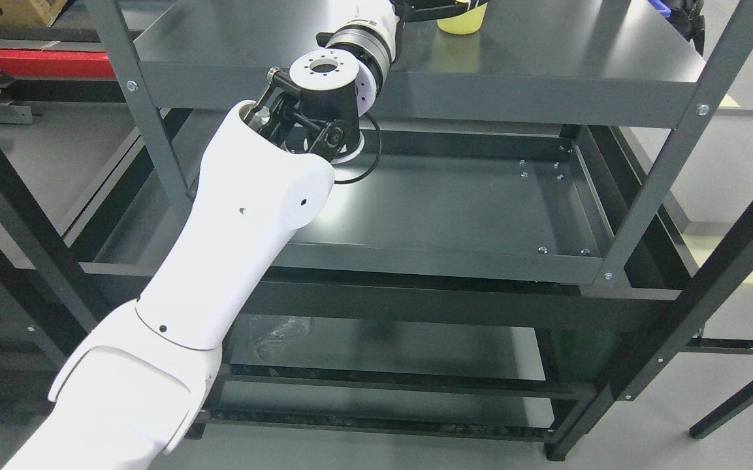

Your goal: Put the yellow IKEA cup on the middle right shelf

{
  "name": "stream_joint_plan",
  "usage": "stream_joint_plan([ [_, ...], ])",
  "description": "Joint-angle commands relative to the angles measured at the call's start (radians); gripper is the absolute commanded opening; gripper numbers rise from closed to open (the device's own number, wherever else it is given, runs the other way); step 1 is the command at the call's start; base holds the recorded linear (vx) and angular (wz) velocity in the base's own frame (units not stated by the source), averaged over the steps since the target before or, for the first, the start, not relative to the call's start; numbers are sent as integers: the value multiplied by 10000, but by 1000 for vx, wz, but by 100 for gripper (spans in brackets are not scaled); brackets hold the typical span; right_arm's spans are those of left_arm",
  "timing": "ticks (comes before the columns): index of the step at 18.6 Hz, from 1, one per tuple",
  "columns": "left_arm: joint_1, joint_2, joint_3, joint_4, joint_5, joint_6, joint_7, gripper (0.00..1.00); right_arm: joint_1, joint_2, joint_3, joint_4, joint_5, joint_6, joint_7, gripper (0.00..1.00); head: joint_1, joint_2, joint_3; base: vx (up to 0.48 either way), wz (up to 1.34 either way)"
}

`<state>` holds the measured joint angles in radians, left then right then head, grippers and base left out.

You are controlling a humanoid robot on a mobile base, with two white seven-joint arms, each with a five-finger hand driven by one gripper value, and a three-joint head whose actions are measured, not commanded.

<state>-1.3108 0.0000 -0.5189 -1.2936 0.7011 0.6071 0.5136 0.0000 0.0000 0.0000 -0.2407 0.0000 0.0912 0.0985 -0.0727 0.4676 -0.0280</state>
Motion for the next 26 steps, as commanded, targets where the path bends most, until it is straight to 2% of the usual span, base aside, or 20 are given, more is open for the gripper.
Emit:
stream_joint_plan([
  [1,330,175,372,-1497,-321,248,3,99,108,-175,169,-1,-246,8,-2151,99,0,0,0,-56,-74],
  [6,575,175,861,-1880,-1243,463,3,99,108,-175,169,-1,-246,8,-2151,99,0,0,0,-64,-57],
  [12,1663,175,527,-3873,-1228,387,-120,99,108,-175,169,-1,-246,8,-2151,99,0,0,0,-66,94],
  [14,2092,291,-283,-4487,-1198,280,-150,99,108,-175,169,-1,-246,8,-2151,99,0,0,0,-64,109],
  [19,2493,175,-2431,-4658,-1183,-1038,-197,99,108,-175,169,-1,-246,8,-2151,99,0,0,0,-64,72],
  [22,2936,175,-4316,-4598,-1228,-1667,-197,99,108,-175,169,14,-246,8,-2151,100,0,0,0,-86,76],
  [24,3395,175,-4842,-4292,-1259,-1868,-197,99,108,-175,169,-1,-246,8,-2151,99,0,0,0,-109,82],
  [26,3917,175,-4844,-3512,-1548,-1899,-197,99,108,-175,169,-1,-246,8,-2151,99,0,0,0,-114,84],
])
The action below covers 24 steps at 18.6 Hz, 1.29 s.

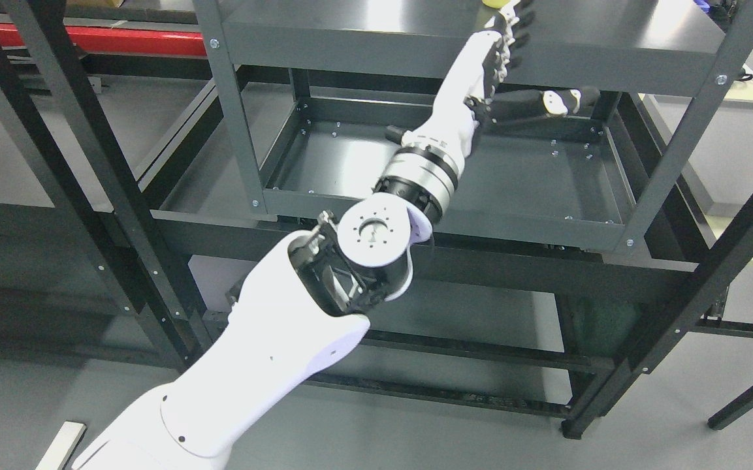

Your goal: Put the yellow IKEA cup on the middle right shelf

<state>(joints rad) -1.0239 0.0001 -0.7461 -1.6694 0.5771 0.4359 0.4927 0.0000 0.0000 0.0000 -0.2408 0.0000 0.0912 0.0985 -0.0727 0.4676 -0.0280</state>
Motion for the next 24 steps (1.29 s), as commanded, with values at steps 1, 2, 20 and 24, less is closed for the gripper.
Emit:
stream_joint_plan([
  [1,1309,173,-2496,660,-674,-232,13,99,107,-175,169,-1,-245,9,-2150,99,0,0,0,-112,85],
  [2,1615,173,-2328,1028,-1103,-399,13,99,107,-175,169,-1,-245,9,-2150,99,0,0,0,-123,91],
  [20,6404,173,5988,1584,-3852,-1781,-3890,99,107,-175,169,-1,-245,9,-2150,99,0,0,45,-39,89],
  [24,6404,173,5912,1906,-3869,-2043,-3546,99,107,-175,169,-1,-245,9,-2150,99,0,0,46,5,12],
])
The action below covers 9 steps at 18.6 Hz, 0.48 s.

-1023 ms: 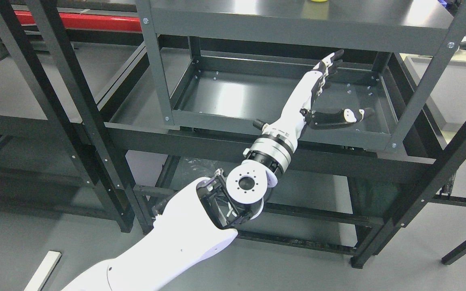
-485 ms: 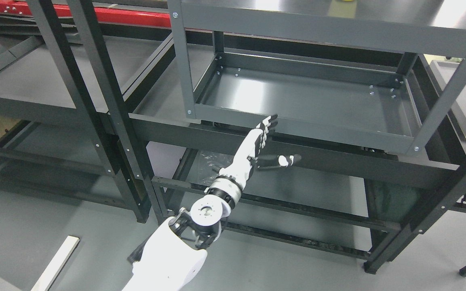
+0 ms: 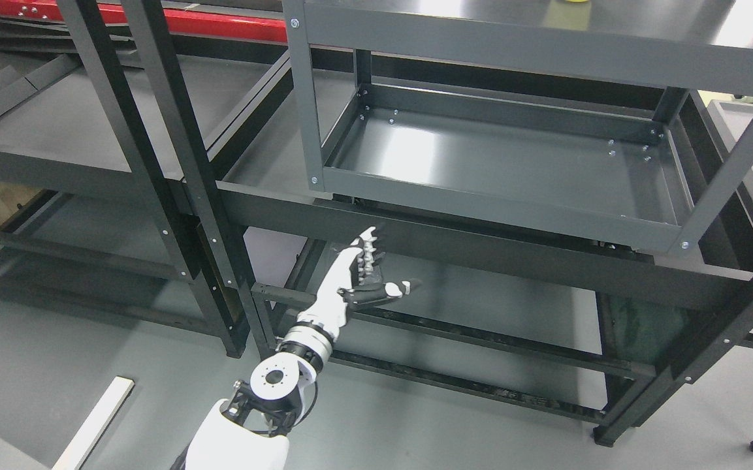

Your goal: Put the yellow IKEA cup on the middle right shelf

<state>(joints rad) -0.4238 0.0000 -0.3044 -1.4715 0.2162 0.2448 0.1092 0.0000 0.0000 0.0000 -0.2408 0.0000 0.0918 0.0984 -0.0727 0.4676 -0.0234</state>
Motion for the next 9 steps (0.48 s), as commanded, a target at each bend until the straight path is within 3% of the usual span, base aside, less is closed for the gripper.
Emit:
stream_joint_plan([
  [1,403,175,1450,-103,-245,-132,259,99,108,-175,168,-1,-245,3,-2150,99,0,0,0,16,96],
  [9,327,175,913,-57,-244,-147,228,99,108,-175,168,-1,-245,3,-2150,100,0,0,0,20,143],
])
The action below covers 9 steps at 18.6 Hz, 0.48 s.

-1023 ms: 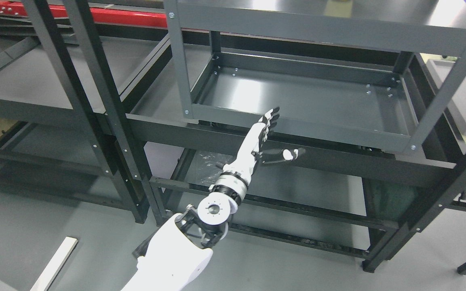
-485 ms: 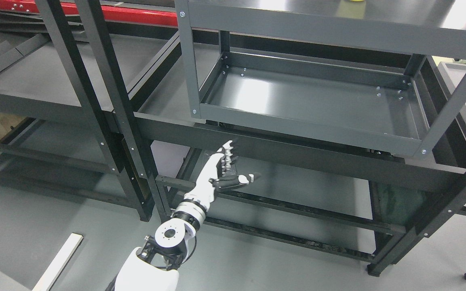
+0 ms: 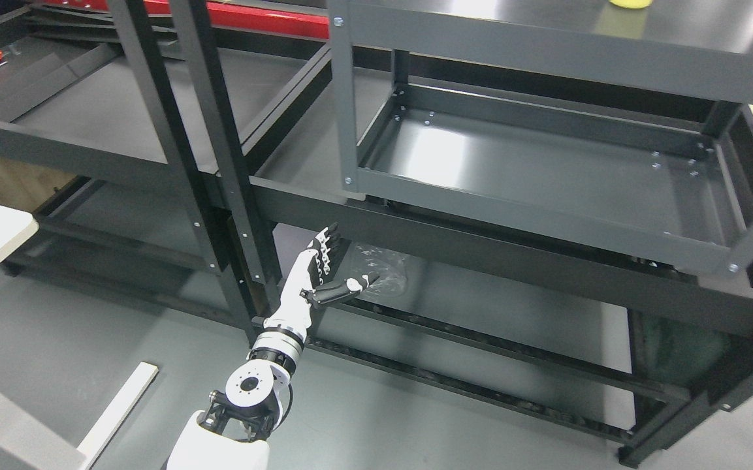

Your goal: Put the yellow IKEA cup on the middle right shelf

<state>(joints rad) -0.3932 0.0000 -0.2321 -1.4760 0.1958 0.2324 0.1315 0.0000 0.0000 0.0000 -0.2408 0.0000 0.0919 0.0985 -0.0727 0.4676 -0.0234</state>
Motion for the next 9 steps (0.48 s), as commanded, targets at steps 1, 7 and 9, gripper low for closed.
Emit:
stream_joint_plan([
  [1,-10,175,113,-12,-41,-53,5,99,107,-175,169,-1,-245,1,-2151,99,0,0,0,32,197],
  [7,-102,175,-257,3,-25,-529,-179,98,107,-175,169,-1,-245,1,-2151,99,0,0,0,66,419],
  [9,-163,175,-73,64,21,-499,-286,97,107,-175,169,-1,-245,1,-2151,100,0,0,0,60,361],
])
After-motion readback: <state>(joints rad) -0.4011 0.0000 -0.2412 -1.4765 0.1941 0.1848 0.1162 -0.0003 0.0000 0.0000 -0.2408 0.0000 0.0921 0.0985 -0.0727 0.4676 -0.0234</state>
